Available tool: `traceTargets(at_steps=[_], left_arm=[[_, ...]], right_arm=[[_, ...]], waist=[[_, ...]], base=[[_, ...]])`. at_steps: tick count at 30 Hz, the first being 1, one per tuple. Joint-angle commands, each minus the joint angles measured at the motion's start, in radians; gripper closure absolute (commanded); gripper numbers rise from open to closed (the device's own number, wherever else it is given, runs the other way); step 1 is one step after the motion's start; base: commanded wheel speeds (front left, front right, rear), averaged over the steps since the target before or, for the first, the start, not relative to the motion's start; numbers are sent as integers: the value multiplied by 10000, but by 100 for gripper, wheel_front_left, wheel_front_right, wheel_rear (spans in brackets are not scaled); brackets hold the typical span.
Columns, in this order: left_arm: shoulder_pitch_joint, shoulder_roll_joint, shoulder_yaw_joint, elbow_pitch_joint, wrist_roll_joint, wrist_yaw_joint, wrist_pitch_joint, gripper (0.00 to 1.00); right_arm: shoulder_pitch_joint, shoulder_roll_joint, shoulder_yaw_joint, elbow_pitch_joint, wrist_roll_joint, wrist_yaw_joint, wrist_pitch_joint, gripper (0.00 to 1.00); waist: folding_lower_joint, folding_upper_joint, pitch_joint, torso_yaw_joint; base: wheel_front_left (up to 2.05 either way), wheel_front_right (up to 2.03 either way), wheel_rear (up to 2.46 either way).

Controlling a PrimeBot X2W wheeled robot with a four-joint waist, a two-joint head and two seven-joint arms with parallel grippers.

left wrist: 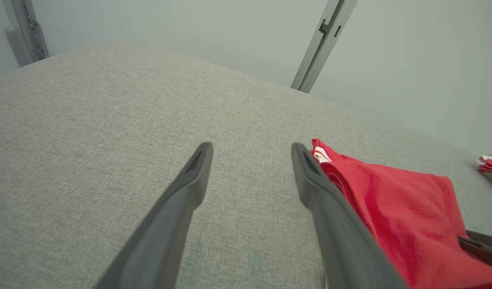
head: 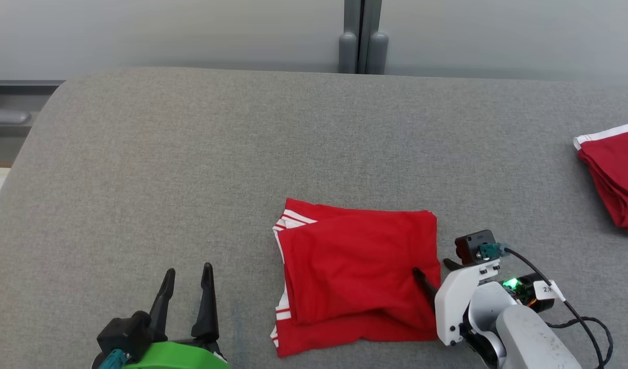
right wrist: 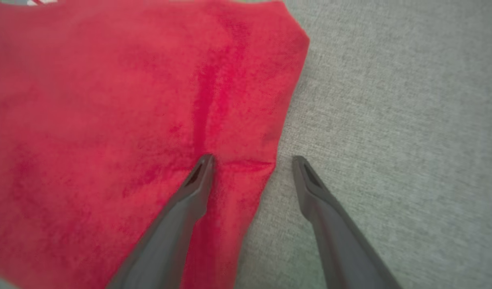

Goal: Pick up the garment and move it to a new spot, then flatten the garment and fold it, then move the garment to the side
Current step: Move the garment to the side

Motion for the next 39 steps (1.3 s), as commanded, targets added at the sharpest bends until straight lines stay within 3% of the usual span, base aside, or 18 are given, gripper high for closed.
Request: traceTargets(at_steps=[1, 3, 4, 5, 7, 16, 30, 39], left_arm=[[-159, 15, 16, -55, -21, 47, -30, 0], [-205, 15, 12, -61, -10, 58, -30, 0], [-249, 15, 1, -62, 4, 53, -30, 0], [-295, 14, -8, -65, 29, 44, -30, 0], [-370, 13, -33, -84, 70, 35, -30, 0], [-743, 15, -32, -276, 256, -48, -30, 0], [-1281, 21, -308, -492, 673, -190, -30, 0], [-1661, 27, -604, -321, 874, -282, -30, 0]], right_arm=[[-100, -38, 123, 161, 153, -13, 161, 0], [-253, -35, 252, 267, 219, -13, 199, 0], [-322, -32, 316, 329, 257, -13, 201, 51], [-416, -32, 420, 390, 296, -13, 194, 58], [-631, -34, 624, 494, 359, -13, 114, 98], [-1811, -143, 872, 472, -75, -16, -411, 100], [-2625, -2226, 462, -1818, -318, -14, 573, 100], [-2693, -2658, 231, -2535, -56, -14, 912, 100]], waist=[[0, 0, 143, 12], [0, 0, 246, -55], [0, 0, 294, -90], [0, 0, 366, -150], [0, 0, 490, -272], [0, 0, 888, -1386], [0, 0, 1238, -4044], [0, 0, 1490, -4763]], base=[[0, 0, 0], [0, 0, 0], [0, 0, 0], [0, 0, 0], [0, 0, 0], [0, 0, 0], [0, 0, 0], [0, 0, 0]])
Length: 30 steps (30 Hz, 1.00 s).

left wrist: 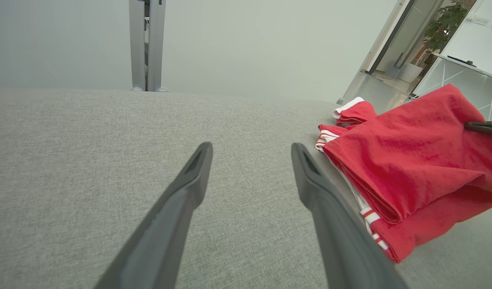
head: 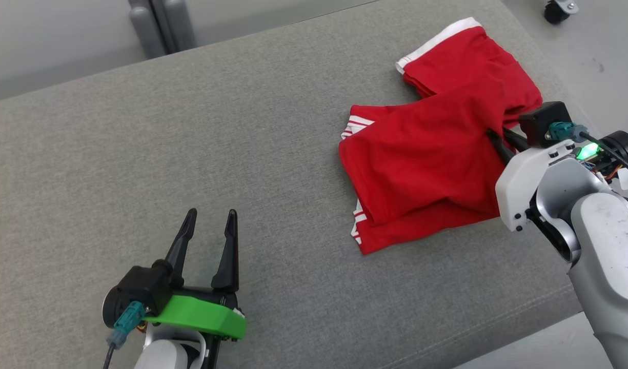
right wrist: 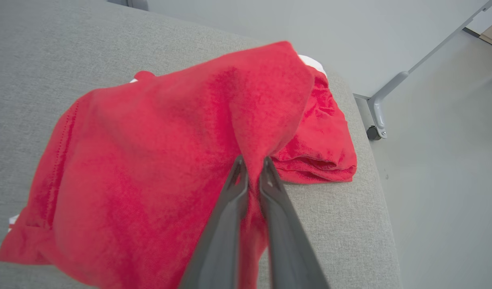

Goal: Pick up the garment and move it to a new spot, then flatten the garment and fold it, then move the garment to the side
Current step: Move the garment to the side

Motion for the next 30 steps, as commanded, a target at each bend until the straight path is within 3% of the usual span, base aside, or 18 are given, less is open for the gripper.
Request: traceTargets(at_steps=[1, 14, 30], left_arm=[[-205, 44, -2, 41, 73, -31, -30, 0], [-355, 47, -556, 120, 18, -79, -30, 0], [-806, 45, -877, 75, 206, -90, -30, 0]], right_arm=[[-115, -37, -36, -26, 81, -16, 1, 100], [-1643, -262, -75, 739, 60, -16, 33, 100], [-3993, -2150, -1619, 4015, -647, -16, -587, 100]], waist=[[0, -1, 237, -349], [0, -1, 413, 335], [0, -1, 1551, 1824]], base=[[0, 0, 0], [0, 0, 0], [0, 0, 0]])
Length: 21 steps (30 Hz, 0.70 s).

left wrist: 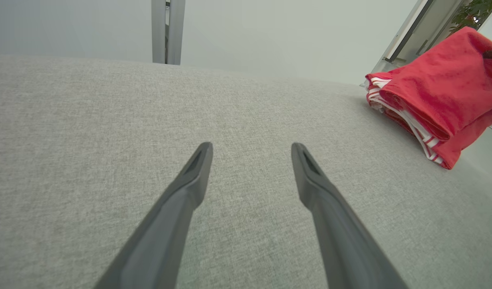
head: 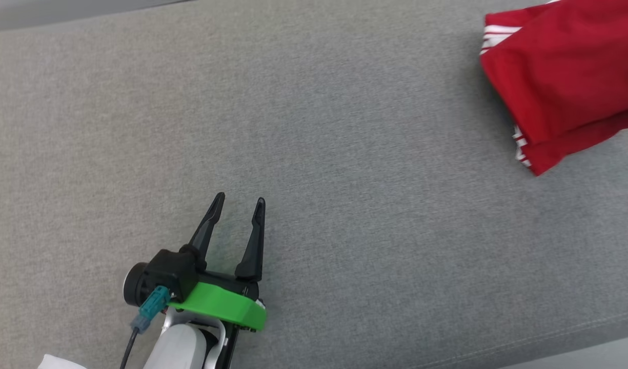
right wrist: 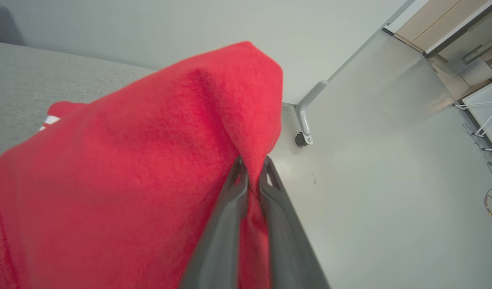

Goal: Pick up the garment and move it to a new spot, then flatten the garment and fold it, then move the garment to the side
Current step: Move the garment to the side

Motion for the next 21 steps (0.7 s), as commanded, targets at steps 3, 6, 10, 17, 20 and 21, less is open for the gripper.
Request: traceTargets(at_steps=[3, 6, 10, 17, 20, 21], left_arm=[[-294, 49, 23, -48, 74, -26, -30, 0], [-308, 52, 40, -44, 79, -27, -30, 0], [-322, 63, 87, -10, 87, -27, -30, 0], [-350, 70, 111, 65, 83, -28, -30, 0], [-321, 76, 146, 102, 55, -28, -30, 0], [-309, 87, 153, 123, 50, -28, -30, 0]], right_arm=[[-306, -175, -567, 587, -444, -16, -345, 100], [-345, 19, -1066, 988, -967, -16, -795, 0], [-212, 355, -1543, 1401, -1443, -16, -1279, 0], [-125, 880, -1742, 1787, -1969, -16, -1969, 0], [-83, 1065, -1657, 1770, -2031, -16, -2364, 0], [-73, 1133, -1628, 1756, -2049, -16, -2493, 0]], waist=[[0, -1, 527, 496], [0, -1, 612, 564], [0, -1, 614, 548], [0, -1, 278, 371], [0, -1, 28, 310], [0, -1, -50, 296]], base=[[0, 0, 0], [0, 0, 0], [0, 0, 0], [0, 0, 0], [0, 0, 0], [0, 0, 0]])
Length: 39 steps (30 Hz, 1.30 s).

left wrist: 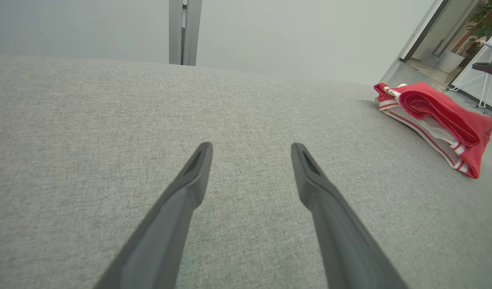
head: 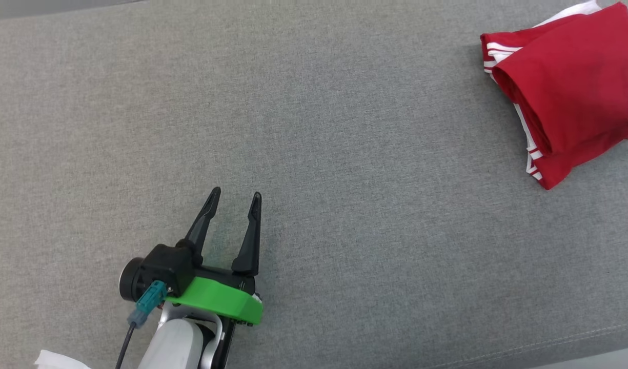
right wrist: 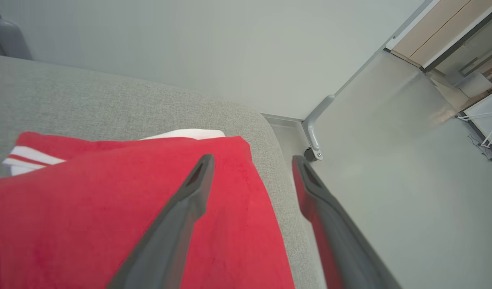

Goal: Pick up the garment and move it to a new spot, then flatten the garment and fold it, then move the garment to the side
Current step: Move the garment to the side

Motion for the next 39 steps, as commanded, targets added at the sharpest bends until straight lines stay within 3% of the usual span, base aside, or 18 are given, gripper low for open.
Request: traceTargets(at_steps=[1, 13, 26, 39], left_arm=[[-127, 91, 50, 42, -32, -26, -30, 0], [204, 73, 1218, 202, -233, 40, -30, 0], [1640, 25, 2134, 378, -343, 150, -30, 0], [2650, 23, 1940, 225, -716, 333, -30, 0]], right_arm=[[157, 110, 78, -30, -36, -16, -238, 0], [1144, 1686, 433, -468, 396, -16, -2472, 0], [4613, 3402, -315, -2113, 626, -16, -3363, 0], [8367, 3576, 440, -4484, 2529, -16, -3379, 0]], waist=[[0, 0, -308, -86], [0, 0, -1914, 113], [0, 0, -3167, 997], [0, 0, -3566, 1084]], base=[[0, 0, 0], [0, 0, 0], [0, 0, 0], [0, 0, 0]])
